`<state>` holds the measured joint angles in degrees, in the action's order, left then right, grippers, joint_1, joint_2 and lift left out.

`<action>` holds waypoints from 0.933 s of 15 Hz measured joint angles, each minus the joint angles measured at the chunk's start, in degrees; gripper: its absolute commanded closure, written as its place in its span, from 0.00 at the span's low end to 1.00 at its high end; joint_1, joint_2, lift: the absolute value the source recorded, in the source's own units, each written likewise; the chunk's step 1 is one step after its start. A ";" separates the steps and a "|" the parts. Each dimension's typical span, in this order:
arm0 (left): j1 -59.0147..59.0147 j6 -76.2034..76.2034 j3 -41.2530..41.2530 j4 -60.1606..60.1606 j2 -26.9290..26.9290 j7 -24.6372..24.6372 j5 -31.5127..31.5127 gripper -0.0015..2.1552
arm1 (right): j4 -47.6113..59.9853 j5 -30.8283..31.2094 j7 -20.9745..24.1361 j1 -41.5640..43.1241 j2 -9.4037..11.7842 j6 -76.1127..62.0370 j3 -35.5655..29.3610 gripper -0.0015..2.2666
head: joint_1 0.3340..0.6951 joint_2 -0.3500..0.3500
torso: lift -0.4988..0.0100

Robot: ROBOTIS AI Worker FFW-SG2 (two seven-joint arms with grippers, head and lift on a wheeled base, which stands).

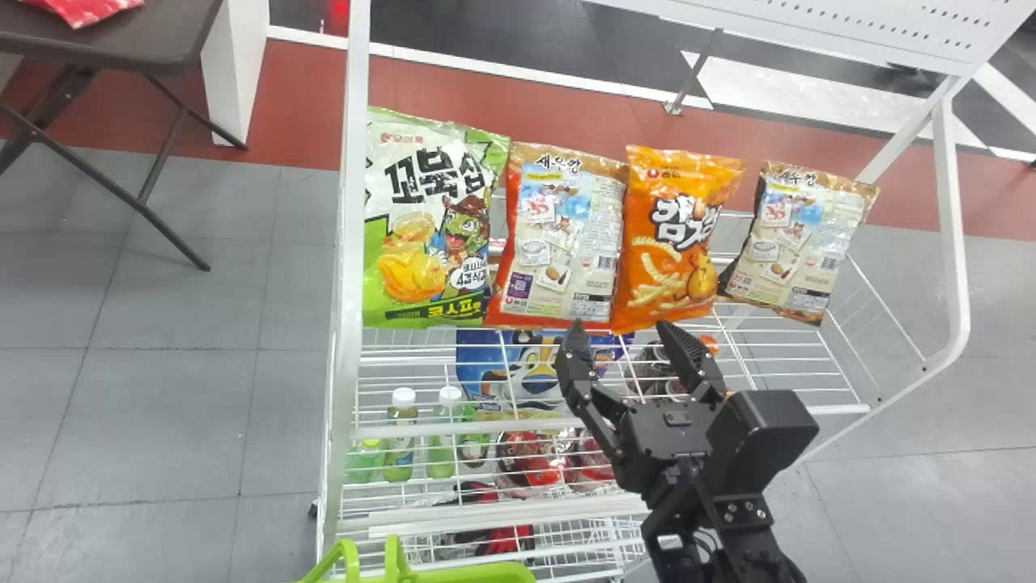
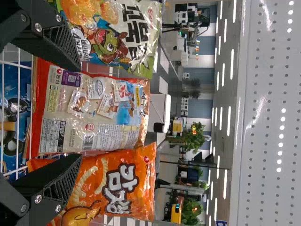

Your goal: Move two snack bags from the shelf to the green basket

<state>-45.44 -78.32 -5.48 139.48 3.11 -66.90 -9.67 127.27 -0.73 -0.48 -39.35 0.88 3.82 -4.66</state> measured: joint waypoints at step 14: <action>0.04 -3.03 -1.59 -0.19 0.13 0.81 3.43 1.00 | -17.47 -3.90 -4.80 23.95 0.66 6.83 -5.16 0.09 | 1.00 0.00 | 0.95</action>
<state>-45.40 -81.35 -7.07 139.29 3.24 -66.09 -6.25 109.80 -4.63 -5.28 -15.40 1.54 10.65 -9.83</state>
